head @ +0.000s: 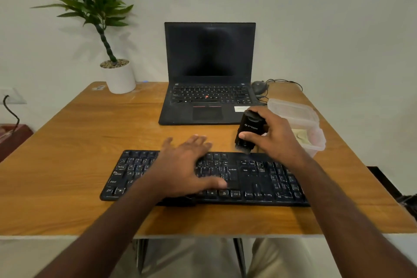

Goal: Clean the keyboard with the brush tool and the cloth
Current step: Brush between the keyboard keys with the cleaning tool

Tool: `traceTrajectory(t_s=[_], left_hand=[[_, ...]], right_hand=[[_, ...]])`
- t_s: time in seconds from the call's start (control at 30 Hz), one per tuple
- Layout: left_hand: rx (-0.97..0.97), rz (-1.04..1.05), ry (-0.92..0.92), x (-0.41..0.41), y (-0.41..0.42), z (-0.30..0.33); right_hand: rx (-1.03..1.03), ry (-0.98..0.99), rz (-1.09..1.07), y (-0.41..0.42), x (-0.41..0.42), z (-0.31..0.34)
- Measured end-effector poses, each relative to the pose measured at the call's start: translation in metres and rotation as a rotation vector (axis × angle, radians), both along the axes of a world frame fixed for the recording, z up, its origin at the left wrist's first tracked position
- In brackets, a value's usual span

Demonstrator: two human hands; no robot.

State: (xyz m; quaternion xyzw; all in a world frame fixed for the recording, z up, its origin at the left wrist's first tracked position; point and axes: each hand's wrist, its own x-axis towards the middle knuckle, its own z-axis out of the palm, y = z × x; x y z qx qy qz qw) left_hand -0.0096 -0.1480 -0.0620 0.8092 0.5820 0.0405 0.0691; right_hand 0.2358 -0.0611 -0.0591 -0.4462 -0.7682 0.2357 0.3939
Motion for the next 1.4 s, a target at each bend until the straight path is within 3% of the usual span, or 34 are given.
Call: traceTrajectory(t_s=[0.2,0.47,0.67,0.83,0.97,1.4], left_hand=[[-0.152,-0.118,0.143,0.046,0.022,-0.007],[-0.111,-0.069,0.093,0.004,0.015,-0.012],[-0.119,-0.03,0.059,-0.017,0.01,-0.009],[-0.114,-0.035,0.018,-0.027,0.011,-0.012],[-0.091,-0.038,-0.012,-0.027,0.01,-0.016],[-0.1,-0.048,0.003,-0.027,0.01,-0.015]], right_hand=[[0.055,-0.018,-0.014,-0.006,0.01,-0.006],[0.008,0.173,-0.11,-0.016,0.028,-0.002],[-0.017,-0.013,0.069,-0.016,-0.025,-0.009],[0.058,-0.196,-0.018,-0.001,-0.013,0.004],[0.085,-0.007,-0.043,-0.007,0.003,0.008],[0.051,0.115,-0.029,-0.001,0.011,-0.008]])
